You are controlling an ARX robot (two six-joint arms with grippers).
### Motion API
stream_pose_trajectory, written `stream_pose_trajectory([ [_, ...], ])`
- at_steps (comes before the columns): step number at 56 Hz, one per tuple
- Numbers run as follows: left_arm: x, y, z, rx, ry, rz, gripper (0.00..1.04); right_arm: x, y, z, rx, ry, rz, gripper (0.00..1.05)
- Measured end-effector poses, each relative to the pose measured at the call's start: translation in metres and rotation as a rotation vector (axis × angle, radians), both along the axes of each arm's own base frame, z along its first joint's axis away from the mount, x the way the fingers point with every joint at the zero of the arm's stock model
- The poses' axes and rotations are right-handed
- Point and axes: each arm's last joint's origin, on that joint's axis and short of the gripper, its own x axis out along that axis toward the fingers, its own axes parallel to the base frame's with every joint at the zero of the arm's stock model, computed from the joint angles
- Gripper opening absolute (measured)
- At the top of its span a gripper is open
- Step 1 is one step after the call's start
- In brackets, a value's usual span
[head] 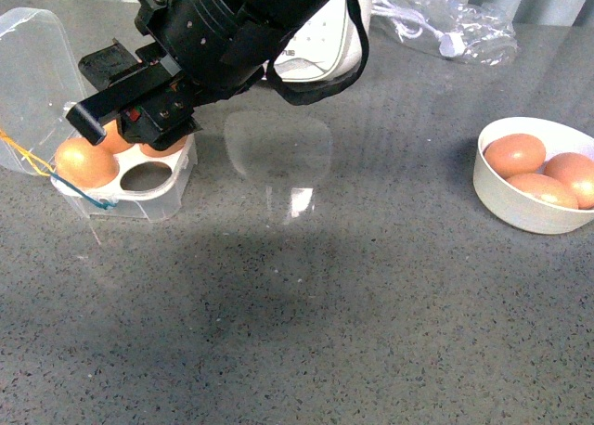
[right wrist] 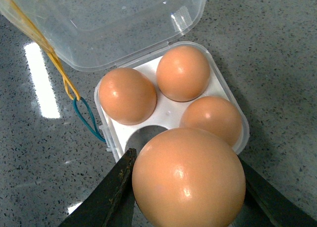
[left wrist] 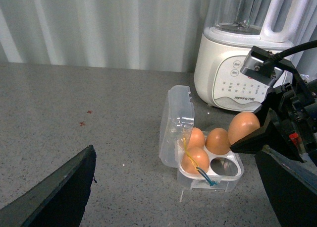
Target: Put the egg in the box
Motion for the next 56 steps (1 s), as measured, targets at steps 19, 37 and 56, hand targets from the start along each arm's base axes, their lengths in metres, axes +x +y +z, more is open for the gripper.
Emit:
stream_pose_trajectory([
  [19,0.0,0.0,0.0,0.0,0.0,0.0,0.98,0.0008,0.0037,-0.0081,-0.018,0.016,-0.006,0.43],
  [37,0.0,0.0,0.0,0.0,0.0,0.0,0.98,-0.0037,0.0093,-0.0076,-0.022,0.015,0.013,0.56],
  [56,0.0,0.0,0.0,0.0,0.0,0.0,0.98,-0.0003,0.0054,0.0,0.006,-0.012,-0.009,0.97],
])
